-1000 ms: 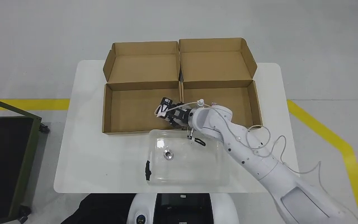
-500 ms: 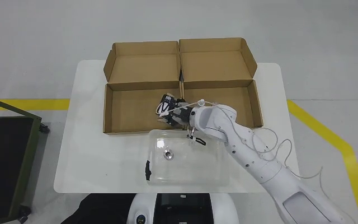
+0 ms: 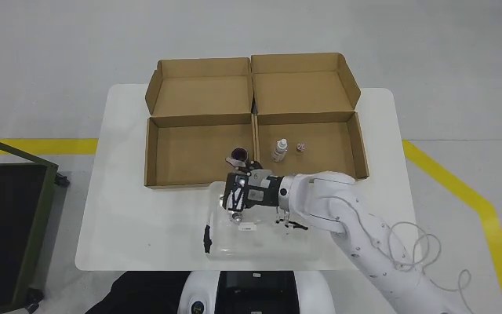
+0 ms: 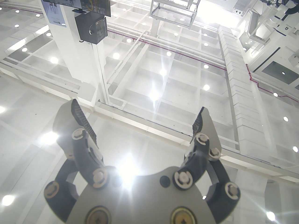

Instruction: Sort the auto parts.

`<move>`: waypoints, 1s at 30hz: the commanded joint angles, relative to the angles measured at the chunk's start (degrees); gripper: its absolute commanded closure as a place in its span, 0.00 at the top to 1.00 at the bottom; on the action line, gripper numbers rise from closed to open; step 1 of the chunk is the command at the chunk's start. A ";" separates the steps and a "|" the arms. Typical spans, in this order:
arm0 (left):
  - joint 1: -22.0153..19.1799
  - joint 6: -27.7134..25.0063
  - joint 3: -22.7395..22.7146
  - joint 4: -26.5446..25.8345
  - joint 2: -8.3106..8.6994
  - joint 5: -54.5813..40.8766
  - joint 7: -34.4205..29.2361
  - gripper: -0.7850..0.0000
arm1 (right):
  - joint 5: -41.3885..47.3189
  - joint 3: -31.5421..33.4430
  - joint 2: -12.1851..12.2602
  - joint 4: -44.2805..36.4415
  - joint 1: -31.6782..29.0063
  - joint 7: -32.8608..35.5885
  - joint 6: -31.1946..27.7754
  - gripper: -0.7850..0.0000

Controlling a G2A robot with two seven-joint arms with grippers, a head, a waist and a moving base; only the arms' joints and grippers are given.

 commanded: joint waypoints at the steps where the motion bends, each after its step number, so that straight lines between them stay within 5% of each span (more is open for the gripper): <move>1: 0.00 0.00 0.00 0.00 0.00 0.00 0.00 1.00 | -0.95 0.42 0.49 -1.81 -2.16 1.03 -1.26 0.73; 11: 0.00 0.00 0.00 0.00 0.00 0.00 0.00 1.00 | -5.31 -0.22 1.80 -3.09 -8.39 2.83 -4.01 0.71; 30: 0.00 0.00 0.00 0.00 0.00 0.00 0.00 1.00 | -7.43 -6.75 0.45 8.13 -4.96 -0.12 -1.67 0.70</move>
